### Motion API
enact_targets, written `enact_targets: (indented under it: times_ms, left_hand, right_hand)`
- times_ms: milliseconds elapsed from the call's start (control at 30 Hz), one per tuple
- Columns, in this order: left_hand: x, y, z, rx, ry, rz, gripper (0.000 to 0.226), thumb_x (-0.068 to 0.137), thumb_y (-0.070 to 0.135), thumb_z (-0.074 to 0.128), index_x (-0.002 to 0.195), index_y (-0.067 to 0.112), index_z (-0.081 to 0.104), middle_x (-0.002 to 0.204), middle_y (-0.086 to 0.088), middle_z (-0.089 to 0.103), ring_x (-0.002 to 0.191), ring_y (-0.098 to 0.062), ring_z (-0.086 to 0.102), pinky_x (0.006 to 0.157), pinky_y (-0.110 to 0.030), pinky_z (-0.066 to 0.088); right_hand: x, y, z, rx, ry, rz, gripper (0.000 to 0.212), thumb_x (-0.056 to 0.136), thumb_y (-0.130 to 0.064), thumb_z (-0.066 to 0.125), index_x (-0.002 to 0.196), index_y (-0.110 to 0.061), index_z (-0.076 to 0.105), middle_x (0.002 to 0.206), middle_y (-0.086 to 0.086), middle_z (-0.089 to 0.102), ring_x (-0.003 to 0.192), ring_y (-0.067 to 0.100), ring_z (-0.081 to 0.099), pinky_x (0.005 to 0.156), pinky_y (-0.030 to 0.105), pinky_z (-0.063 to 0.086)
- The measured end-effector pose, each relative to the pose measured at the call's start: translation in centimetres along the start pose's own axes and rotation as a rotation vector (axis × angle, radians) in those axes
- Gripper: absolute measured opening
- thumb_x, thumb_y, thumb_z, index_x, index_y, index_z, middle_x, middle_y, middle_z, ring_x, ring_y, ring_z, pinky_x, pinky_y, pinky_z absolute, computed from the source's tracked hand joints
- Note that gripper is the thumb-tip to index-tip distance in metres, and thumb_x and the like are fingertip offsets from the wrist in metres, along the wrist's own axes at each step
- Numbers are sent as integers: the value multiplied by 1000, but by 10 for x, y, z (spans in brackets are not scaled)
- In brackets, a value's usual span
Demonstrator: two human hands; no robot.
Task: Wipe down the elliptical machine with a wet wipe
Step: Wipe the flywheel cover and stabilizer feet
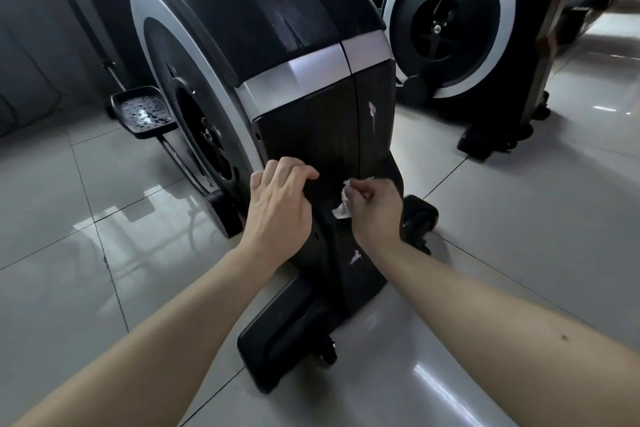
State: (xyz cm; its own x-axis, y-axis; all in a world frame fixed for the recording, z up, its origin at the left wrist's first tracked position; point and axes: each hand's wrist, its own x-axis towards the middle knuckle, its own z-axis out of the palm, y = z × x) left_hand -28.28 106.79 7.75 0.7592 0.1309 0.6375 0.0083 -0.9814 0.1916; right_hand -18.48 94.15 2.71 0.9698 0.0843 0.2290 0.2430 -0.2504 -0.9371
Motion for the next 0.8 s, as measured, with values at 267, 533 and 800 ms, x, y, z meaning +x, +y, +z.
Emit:
enact_targets:
  times_ms: [267, 533, 800]
  left_hand:
    - [-11, -20, -7, 21, -24, 8, 29, 83, -3, 57, 105, 13, 66, 105, 1, 61, 102, -19, 54, 92, -27, 27]
    - [-13, -26, -8, -16, -70, 36, 23, 86, 7, 53, 98, 16, 71, 98, 4, 65, 97, -17, 59, 90, -33, 39]
    - [-19, -23, 0, -46, -145, -29, 22, 92, 7, 55, 107, 16, 69, 106, 5, 68, 88, -18, 65, 76, -28, 44]
  right_hand:
    - [-42, -2, 15, 58, -124, -41, 13, 90, -16, 75, 101, -11, 70, 112, -8, 52, 97, -6, 61, 91, 14, 52]
    - [0, 6, -7, -91, 69, -112, 12, 91, -18, 75, 98, -9, 80, 101, 1, 59, 90, 10, 59, 83, 5, 41]
    - [-16, -5, 1, -111, -114, -209, 11, 86, -17, 79, 85, -8, 74, 94, -4, 53, 80, -5, 53, 74, 1, 36]
